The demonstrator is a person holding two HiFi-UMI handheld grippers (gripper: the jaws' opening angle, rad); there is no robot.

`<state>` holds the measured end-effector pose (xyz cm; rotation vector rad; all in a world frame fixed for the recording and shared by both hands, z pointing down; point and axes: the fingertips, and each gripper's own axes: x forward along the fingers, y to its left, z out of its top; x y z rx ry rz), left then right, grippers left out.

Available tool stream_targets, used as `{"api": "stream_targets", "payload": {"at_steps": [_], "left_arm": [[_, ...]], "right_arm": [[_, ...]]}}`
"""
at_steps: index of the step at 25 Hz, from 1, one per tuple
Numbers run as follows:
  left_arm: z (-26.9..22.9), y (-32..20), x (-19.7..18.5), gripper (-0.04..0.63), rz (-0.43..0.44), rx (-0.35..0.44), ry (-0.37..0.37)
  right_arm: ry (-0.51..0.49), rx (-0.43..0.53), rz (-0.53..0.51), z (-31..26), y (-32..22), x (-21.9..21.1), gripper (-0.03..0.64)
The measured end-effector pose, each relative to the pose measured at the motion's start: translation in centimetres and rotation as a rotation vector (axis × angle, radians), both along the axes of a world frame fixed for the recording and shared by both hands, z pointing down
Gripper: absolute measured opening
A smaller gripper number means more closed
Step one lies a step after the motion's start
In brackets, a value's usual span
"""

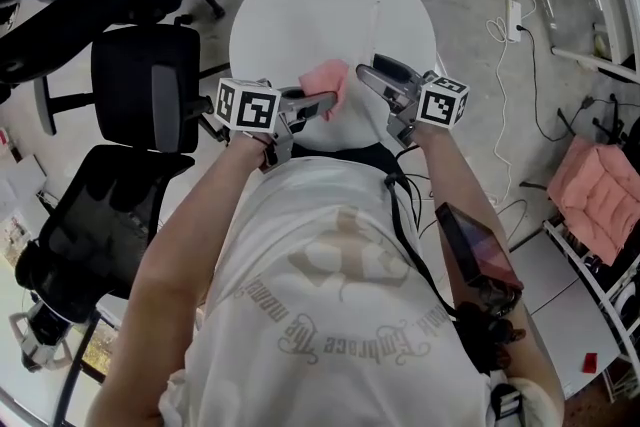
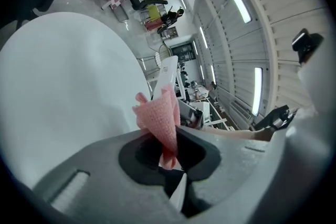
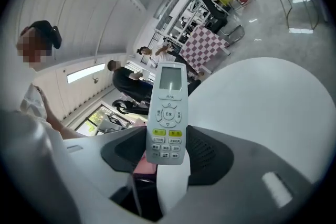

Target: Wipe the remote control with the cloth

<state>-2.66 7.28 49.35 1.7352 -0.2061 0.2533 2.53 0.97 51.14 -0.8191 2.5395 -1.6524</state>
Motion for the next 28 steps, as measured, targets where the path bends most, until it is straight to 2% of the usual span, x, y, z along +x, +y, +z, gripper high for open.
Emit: {"api": "stream_targets", "payload": {"at_steps": [5, 11, 15, 18, 22, 25, 28], "left_arm": [[0.5, -0.5, -0.8, 0.04, -0.06, 0.003, -0.054], [0.8, -0.5, -1.2, 0.04, -0.132, 0.013, -0.119], [0.5, -0.4, -1.0, 0.04, -0.172, 0.025, -0.148], [0.2, -0.1, -0.7, 0.04, -0.202, 0.036, -0.164], [0.0, 0.6, -1.1, 0.04, -0.253, 0.043, -0.187], [-0.2, 1.0, -2.0, 0.04, -0.296, 0.055, -0.21], [-0.9, 1.7, -2.7, 0.04, -0.352, 0.053, -0.195]], "right_arm": [[0.201, -0.059, -0.037, 4.6, 0.1, 1.9, 0.242], [0.519, -0.059, -0.197, 9.0, 0.7, 3.5, 0.242], [0.664, -0.044, -0.276, 10.6, 0.5, 4.4, 0.242], [0.833, 0.005, -0.354, 11.5, 0.5, 5.6, 0.243], [1.031, 0.135, -0.509, 12.0, 0.5, 5.9, 0.244], [1.102, 0.186, -0.572, 12.0, 0.4, 5.5, 0.246], [1.143, 0.215, -0.604, 12.1, 0.9, 5.2, 0.248]]}}
